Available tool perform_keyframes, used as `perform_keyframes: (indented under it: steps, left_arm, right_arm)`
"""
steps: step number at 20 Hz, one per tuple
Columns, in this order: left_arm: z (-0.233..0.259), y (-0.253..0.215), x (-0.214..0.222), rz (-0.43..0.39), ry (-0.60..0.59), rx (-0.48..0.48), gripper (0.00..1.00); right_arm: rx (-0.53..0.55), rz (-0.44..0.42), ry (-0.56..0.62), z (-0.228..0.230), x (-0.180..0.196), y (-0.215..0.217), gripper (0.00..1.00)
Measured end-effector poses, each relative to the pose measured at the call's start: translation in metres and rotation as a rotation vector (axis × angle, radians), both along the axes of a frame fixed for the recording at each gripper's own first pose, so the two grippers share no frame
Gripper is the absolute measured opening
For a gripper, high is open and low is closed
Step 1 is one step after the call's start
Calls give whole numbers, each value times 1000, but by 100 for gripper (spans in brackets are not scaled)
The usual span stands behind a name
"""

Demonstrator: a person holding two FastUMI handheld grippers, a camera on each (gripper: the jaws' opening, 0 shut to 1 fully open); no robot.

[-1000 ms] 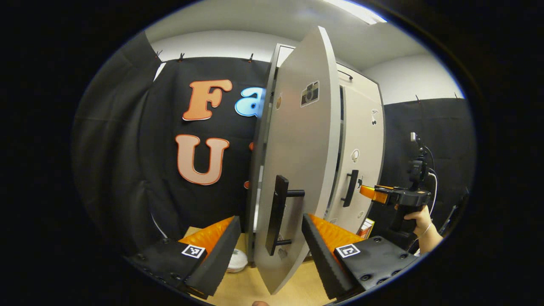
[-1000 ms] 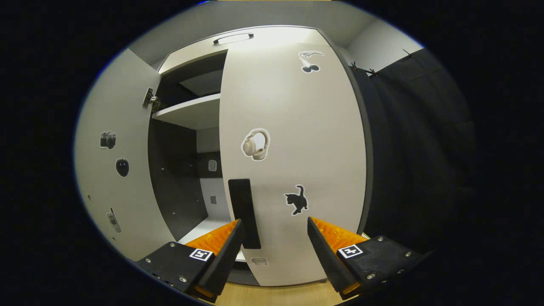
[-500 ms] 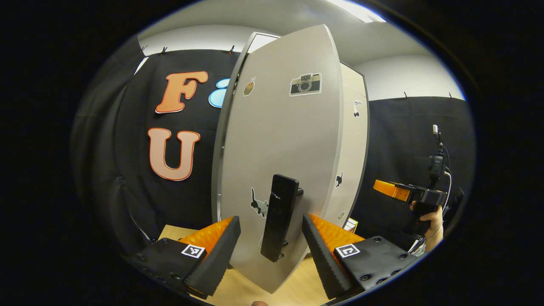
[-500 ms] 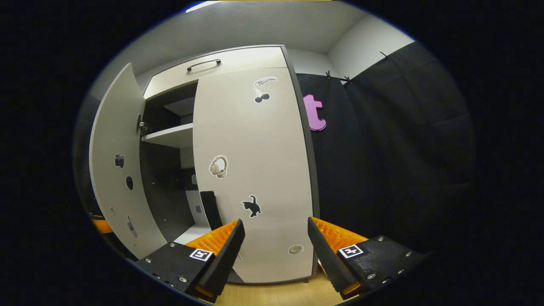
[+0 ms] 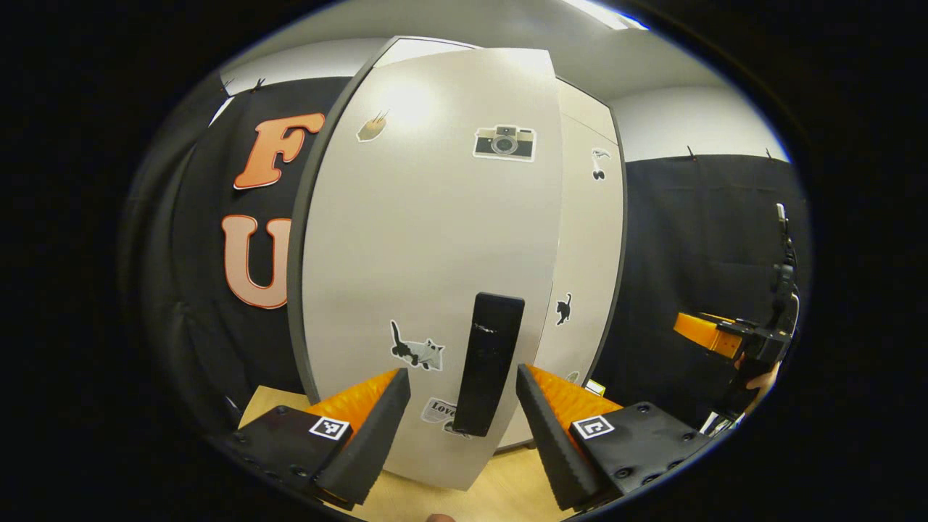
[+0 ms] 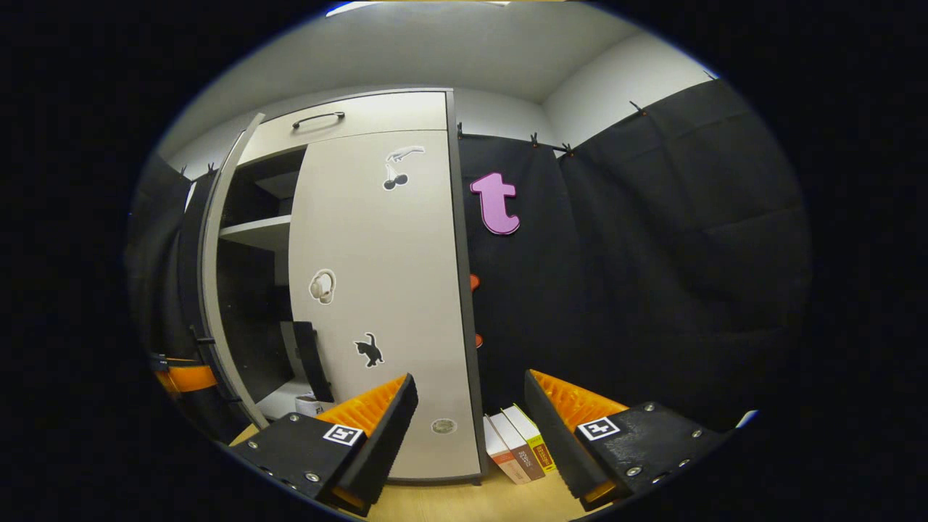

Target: Grab one shoe with the right hand and put it into the shoe cabinet, grab the other shoe with the left hand and put it into the shoe cabinet; then close the right door with the right hand and the left door with the left hand.

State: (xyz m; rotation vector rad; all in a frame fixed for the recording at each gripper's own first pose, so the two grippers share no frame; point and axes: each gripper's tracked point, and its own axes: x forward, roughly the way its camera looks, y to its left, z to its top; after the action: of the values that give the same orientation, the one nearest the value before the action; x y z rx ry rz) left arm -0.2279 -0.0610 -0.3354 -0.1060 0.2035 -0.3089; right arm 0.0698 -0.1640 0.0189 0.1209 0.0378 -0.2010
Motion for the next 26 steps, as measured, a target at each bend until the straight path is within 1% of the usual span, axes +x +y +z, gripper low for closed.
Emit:
perform_keyframes:
  steps: [2, 5, 6, 7, 8, 9, 10, 11, 14, 15, 16, 18, 20, 24, 26]
  left_arm:
    - [-3, -9, 10, 8, 8, -13, 96]
    - [-6, -9, 26, 51, 8, 14, 96]
    - [-6, -9, 29, 63, 3, 23, 99]
    - [-6, -9, 32, 73, -1, 28, 99]
    - [-5, -10, 36, 78, -2, 29, 96]
    - [-6, -12, 39, 83, -3, 31, 96]
    - [-7, -13, 43, 89, -4, 37, 93]
    - [-8, -14, 47, 92, 1, 42, 96]
    - [-10, -18, 62, 110, -7, 51, 96]
    - [-11, -20, 67, 114, -7, 56, 99]
    - [-11, -22, 71, 120, -9, 65, 96]
    - [-12, -24, 82, 135, -16, 85, 96]
    - [-12, -22, 90, 169, -20, 106, 96]
    - [-12, -18, 93, 227, -26, 134, 97]
    - [-13, -17, 90, 236, -12, 142, 97]
  right_arm:
    - [-7, -18, 2, 0, -5, -12, 92]
    - [-12, -37, -2, 3, -11, -26, 92]
    - [-15, -43, -4, 4, -13, -31, 92]
    - [-18, -49, -6, 6, -14, -35, 92]
    - [-19, -52, -7, 6, -14, -38, 92]
    - [-20, -54, -6, 6, -14, -40, 92]
    - [-22, -55, -5, 5, -14, -43, 92]
    - [-27, -58, -2, 4, -15, -45, 92]
    - [-52, -67, 6, 2, -14, -54, 92]
    - [-57, -66, 8, 1, -13, -55, 92]
    - [-61, -64, 8, 1, -11, -56, 92]
    - [-71, -56, 7, 1, -9, -57, 92]
    - [-85, -41, 7, 3, -5, -56, 92]
    - [-85, 1, -14, 15, 1, -47, 92]
    - [-86, 28, -23, 23, 4, -41, 92]
